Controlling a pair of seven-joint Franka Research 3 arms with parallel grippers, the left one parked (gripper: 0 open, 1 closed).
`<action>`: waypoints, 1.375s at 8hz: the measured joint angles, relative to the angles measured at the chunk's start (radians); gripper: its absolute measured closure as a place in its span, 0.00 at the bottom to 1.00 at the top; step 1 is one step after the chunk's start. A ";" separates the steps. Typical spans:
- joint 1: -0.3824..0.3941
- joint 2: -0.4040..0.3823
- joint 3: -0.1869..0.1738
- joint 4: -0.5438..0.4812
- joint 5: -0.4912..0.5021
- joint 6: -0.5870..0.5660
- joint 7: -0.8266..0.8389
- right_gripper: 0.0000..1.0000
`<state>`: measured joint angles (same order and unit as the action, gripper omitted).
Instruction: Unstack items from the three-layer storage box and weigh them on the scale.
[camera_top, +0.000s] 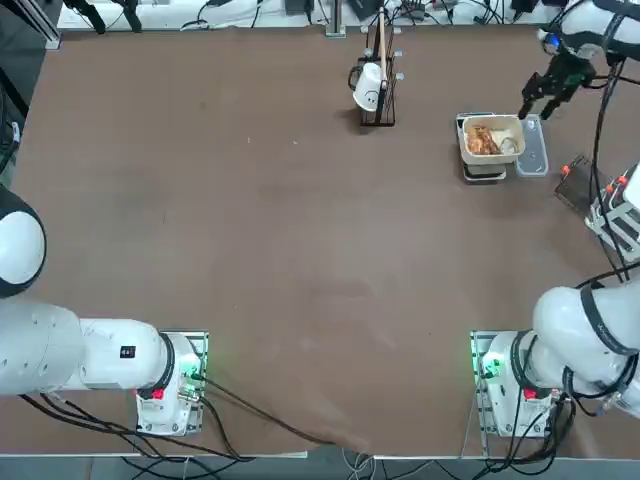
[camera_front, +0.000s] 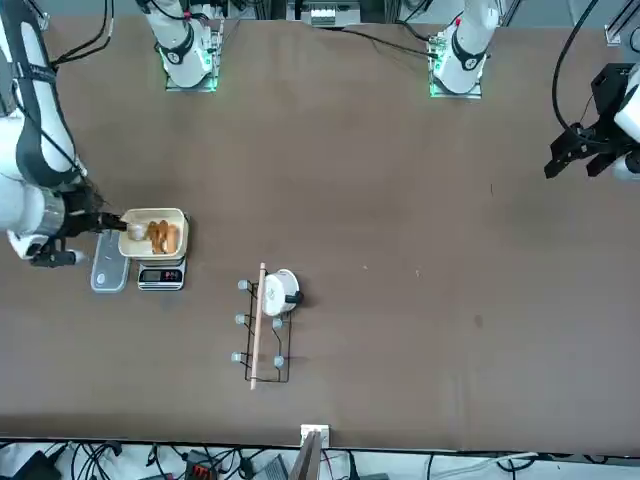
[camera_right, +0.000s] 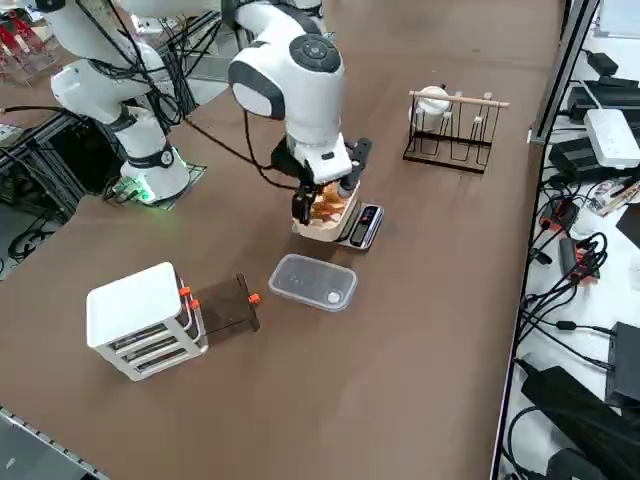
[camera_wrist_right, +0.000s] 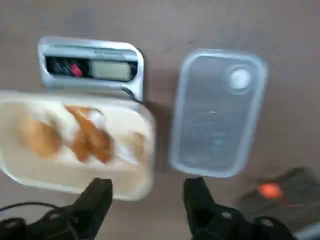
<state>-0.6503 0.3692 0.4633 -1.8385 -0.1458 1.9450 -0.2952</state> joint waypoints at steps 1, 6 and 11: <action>-0.035 0.000 -0.003 0.007 -0.063 -0.019 -0.170 0.41; -0.069 0.035 -0.002 -0.113 -0.312 0.084 -0.384 0.98; -0.154 0.085 -0.009 -0.240 -0.397 0.283 -0.387 0.99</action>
<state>-0.8043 0.4540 0.4539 -2.0784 -0.5426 2.2278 -0.6824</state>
